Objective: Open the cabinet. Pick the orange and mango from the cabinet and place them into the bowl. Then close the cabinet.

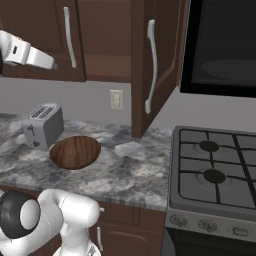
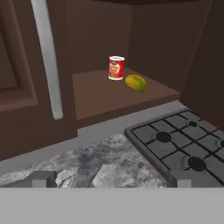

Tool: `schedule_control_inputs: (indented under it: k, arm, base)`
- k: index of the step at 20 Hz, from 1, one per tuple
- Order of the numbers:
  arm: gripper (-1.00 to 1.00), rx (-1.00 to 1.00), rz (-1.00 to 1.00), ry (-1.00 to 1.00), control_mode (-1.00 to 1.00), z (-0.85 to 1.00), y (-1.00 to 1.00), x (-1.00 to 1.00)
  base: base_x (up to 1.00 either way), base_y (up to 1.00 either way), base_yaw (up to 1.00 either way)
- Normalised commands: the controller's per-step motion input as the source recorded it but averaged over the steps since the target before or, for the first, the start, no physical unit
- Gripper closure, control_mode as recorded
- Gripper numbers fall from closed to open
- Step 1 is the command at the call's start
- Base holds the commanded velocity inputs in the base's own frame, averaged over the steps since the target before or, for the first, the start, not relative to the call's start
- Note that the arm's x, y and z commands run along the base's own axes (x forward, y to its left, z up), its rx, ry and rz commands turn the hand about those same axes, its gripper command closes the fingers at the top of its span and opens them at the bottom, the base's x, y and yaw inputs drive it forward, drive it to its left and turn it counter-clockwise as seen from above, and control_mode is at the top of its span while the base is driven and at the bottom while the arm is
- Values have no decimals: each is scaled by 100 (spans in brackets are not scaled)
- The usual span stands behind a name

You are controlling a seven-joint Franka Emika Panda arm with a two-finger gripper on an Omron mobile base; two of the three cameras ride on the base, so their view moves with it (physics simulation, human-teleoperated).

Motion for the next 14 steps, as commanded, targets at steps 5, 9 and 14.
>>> schedule_control_inputs:
  k: [5, 9, 14]
  arm:
    - [-100, 8, 16, -15, -100, 0, 1, 22]
    - [-100, 0, 18, -4, -100, 0, 0, 9]
    - [-100, 0, 22, 1, -100, 1, 0, 22]
  base:
    - [0, 0, 0]
    - [0, 0, 0]
    - [0, 0, 0]
